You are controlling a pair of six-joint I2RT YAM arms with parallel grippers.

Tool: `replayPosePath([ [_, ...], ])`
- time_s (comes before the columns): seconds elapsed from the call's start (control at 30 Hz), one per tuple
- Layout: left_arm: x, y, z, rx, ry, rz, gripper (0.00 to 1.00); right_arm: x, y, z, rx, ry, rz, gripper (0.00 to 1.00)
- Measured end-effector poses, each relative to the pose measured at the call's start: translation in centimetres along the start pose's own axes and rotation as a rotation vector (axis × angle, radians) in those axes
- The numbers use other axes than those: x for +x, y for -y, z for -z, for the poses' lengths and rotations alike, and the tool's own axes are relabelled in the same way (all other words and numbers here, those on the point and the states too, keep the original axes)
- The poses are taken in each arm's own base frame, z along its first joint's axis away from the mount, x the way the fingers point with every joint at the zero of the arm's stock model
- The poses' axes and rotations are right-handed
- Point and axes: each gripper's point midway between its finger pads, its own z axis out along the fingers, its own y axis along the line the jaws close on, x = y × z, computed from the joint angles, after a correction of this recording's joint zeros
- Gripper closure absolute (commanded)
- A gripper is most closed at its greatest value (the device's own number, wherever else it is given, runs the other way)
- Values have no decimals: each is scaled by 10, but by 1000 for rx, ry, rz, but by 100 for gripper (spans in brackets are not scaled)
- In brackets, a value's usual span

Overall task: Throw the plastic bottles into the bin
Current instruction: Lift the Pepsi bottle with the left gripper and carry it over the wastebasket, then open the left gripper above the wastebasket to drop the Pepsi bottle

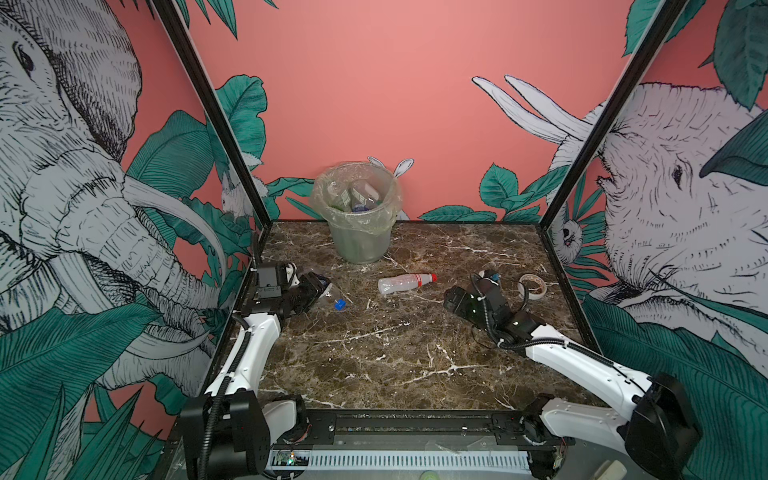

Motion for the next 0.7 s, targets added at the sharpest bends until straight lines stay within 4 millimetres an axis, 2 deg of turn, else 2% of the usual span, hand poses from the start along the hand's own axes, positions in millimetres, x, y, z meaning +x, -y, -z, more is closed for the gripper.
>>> replayPosePath([
  [0.1,-13,17,7,24,35,-16,39,-1,2,3,-6,9,-4,1],
  [0.2,-33,44,18,69,79,-47,39,-1,5,4,-6,13,-5,1],
  [0.3,-65,82,28,113,129,-82,38,-2,5,6,-10,16,-5,1],
  [0.4,-102,131,32,168,178,-129,37,0,8,7,-9,16,-6,1],
  [0.5,-131,186,21,230,212,-171,32,5,15,7,-5,13,-17,1],
  [0.57,-145,228,5,280,203,-195,29,9,21,6,1,10,-29,1],
  [0.63,-159,265,-11,335,201,-214,1,10,23,7,3,8,-35,1],
  [0.7,-166,286,-27,363,192,-221,1,9,22,9,-7,12,-42,1],
])
